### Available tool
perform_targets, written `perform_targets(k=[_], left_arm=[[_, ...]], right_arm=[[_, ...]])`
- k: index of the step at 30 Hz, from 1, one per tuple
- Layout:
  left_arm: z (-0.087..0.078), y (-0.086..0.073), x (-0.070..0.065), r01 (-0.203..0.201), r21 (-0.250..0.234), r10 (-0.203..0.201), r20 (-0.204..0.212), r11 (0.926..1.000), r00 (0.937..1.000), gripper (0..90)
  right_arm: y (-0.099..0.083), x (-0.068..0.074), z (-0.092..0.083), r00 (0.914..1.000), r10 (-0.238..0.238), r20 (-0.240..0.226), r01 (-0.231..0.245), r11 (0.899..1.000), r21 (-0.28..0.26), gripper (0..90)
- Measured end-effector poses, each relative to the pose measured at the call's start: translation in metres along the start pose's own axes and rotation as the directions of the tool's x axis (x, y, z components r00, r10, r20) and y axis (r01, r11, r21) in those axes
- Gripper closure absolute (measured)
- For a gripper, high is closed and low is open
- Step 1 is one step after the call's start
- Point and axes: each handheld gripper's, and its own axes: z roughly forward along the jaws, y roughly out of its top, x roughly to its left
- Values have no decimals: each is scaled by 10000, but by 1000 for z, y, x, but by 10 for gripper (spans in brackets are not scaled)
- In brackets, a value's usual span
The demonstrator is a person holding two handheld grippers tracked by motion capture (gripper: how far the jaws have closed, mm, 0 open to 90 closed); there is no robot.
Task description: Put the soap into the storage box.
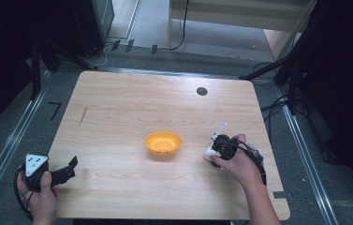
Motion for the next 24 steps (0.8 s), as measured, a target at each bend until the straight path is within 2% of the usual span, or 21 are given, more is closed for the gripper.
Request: perform_targets(k=[7,17,24], left_arm=[[0,0,0,12,-9,-12,-1,10000,10000,0],[0,0,0,-30,8,30,9,10000,10000,0],[0,0,0,-30,6,30,10,10000,10000,0]], right_arm=[[-1,-2,0,9998,194,-45,-195,9995,-250,505],[2,-3,-8,9997,-258,-26,257,9990,-356,509],[10,-4,-21,9989,-449,-96,441,9965,-716,510]])
